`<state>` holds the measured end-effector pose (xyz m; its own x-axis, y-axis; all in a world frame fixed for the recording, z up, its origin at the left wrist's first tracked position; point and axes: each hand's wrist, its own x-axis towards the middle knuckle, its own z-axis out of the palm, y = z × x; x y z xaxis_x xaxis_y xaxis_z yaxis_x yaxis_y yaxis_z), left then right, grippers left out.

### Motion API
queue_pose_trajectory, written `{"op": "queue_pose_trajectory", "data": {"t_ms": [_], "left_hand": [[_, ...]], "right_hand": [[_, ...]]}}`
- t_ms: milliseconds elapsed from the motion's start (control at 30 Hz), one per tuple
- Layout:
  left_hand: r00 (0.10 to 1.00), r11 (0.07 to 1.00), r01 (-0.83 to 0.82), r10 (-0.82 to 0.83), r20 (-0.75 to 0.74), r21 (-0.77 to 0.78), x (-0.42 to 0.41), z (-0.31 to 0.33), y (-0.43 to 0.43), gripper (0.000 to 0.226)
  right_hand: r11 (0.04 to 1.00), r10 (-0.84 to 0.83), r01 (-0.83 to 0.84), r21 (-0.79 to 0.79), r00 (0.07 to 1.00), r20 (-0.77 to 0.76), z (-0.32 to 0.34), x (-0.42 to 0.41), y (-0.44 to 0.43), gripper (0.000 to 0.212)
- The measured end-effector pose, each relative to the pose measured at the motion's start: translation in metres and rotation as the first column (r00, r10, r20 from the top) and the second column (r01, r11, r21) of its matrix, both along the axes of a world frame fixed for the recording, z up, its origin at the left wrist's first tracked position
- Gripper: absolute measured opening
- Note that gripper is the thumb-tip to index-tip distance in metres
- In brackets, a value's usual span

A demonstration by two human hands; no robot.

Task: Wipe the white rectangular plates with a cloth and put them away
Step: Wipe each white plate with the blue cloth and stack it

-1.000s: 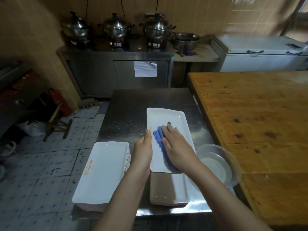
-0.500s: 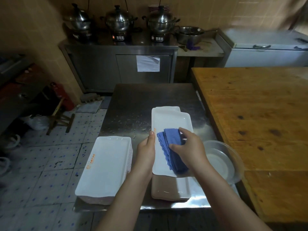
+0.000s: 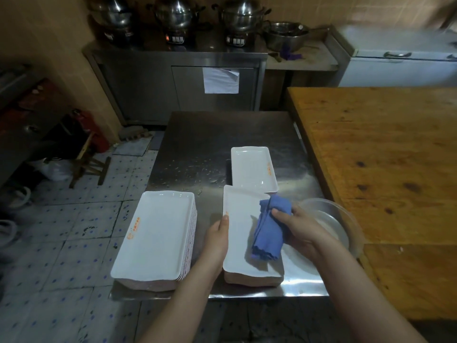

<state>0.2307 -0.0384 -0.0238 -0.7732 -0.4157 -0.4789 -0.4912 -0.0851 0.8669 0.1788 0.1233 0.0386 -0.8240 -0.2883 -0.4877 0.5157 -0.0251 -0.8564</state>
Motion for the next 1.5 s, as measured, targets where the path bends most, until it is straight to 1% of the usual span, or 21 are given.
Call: {"op": "queue_pose_trajectory", "data": {"t_ms": [67, 100, 167, 200, 300, 367, 433, 500, 533, 600, 633, 700, 767, 933, 1067, 1167, 1267, 1433, 1500], "left_hand": [[0.995, 0.996, 0.076, -0.073, 0.067, -0.046, 0.003, -0.015, 0.0, 0.045], [0.991, 0.993, 0.101, -0.096, 0.089, -0.053, 0.004, -0.02, 0.001, 0.046], [0.991, 0.992, 0.106, -0.1, 0.093, -0.065, 0.006, -0.028, 0.002, 0.045], [0.991, 0.99, 0.103, -0.094, 0.098, -0.092, 0.007, -0.032, 0.002, 0.043], [0.986, 0.971, 0.126, -0.1, 0.132, -0.204, 0.007, -0.04, 0.002, 0.035], [0.985, 0.959, 0.142, -0.112, 0.134, -0.245, 0.006, -0.043, 0.001, 0.037], [0.984, 0.933, 0.161, -0.128, 0.123, -0.321, 0.004, -0.044, 0.001, 0.035], [0.98, 0.872, 0.192, -0.15, 0.127, -0.45, 0.004, -0.043, 0.002, 0.032], [0.976, 0.823, 0.215, -0.167, 0.139, -0.525, 0.004, -0.041, 0.002, 0.032], [0.958, 0.696, 0.288, -0.215, 0.192, -0.657, 0.003, -0.042, 0.0, 0.036], [0.944, 0.638, 0.331, -0.237, 0.232, -0.695, 0.001, -0.043, -0.002, 0.039], [0.914, 0.579, 0.406, -0.271, 0.303, -0.707, -0.002, -0.047, -0.005, 0.042], [0.885, 0.564, 0.466, -0.309, 0.349, -0.682, -0.005, -0.051, -0.008, 0.042], [0.862, 0.618, 0.507, -0.343, 0.374, -0.601, -0.01, -0.059, -0.014, 0.04], [0.873, 0.65, 0.485, -0.313, 0.376, -0.585, -0.012, -0.059, -0.017, 0.039], [0.885, 0.675, 0.459, -0.291, 0.362, -0.578, -0.021, -0.056, -0.02, 0.038], [0.913, 0.724, 0.402, -0.273, 0.303, -0.56, -0.038, -0.047, -0.024, 0.035], [0.973, 0.825, 0.232, -0.189, 0.135, -0.516, -0.067, -0.031, -0.024, 0.028], [0.984, 0.837, 0.178, -0.142, 0.109, -0.518, -0.086, -0.026, -0.025, 0.025]], "right_hand": [[1.0, -0.026, 0.026, 0.013, 1.0, 0.008, -0.014, 0.002, 0.001, 0.017], [0.999, -0.047, 0.046, 0.022, 0.999, 0.021, -0.02, 0.003, 0.001, 0.021], [0.995, -0.1, 0.098, 0.024, 0.993, 0.069, -0.032, 0.004, 0.001, 0.033], [0.992, -0.127, 0.126, 0.015, 0.987, 0.097, -0.037, 0.004, 0.001, 0.034], [0.983, -0.182, 0.181, 0.021, 0.971, 0.156, -0.048, 0.003, 0.004, 0.025], [0.981, -0.194, 0.194, 0.017, 0.966, 0.17, -0.052, 0.002, 0.005, 0.025], [0.979, -0.2, 0.203, 0.004, 0.963, 0.179, -0.055, 0.001, 0.005, 0.025], [0.98, -0.195, 0.201, -0.01, 0.961, 0.195, -0.056, 0.002, 0.003, 0.024], [0.981, -0.189, 0.196, -0.014, 0.961, 0.2, -0.057, 0.002, 0.002, 0.025], [0.982, -0.181, 0.188, -0.012, 0.962, 0.206, -0.059, 0.003, 0.0, 0.023], [0.983, -0.18, 0.186, -0.008, 0.961, 0.211, -0.06, 0.004, -0.001, 0.021], [0.983, -0.182, 0.186, 0.001, 0.958, 0.223, -0.062, 0.004, -0.002, 0.014], [0.982, -0.184, 0.187, 0.011, 0.956, 0.23, -0.063, 0.004, -0.003, 0.009], [0.983, -0.186, 0.182, 0.038, 0.954, 0.236, -0.067, 0.003, -0.005, 0.012], [0.981, -0.194, 0.19, 0.037, 0.953, 0.234, -0.068, -0.001, -0.01, 0.012], [0.979, -0.202, 0.2, 0.03, 0.956, 0.215, -0.069, -0.003, -0.015, 0.021], [0.976, -0.219, 0.216, 0.035, 0.959, 0.177, -0.068, -0.01, -0.015, 0.019], [0.973, -0.231, 0.232, 0.013, 0.963, 0.135, -0.067, -0.029, -0.012, 0.026], [0.974, -0.225, 0.228, -0.009, 0.967, 0.121, -0.067, -0.043, -0.011, 0.026]]}}
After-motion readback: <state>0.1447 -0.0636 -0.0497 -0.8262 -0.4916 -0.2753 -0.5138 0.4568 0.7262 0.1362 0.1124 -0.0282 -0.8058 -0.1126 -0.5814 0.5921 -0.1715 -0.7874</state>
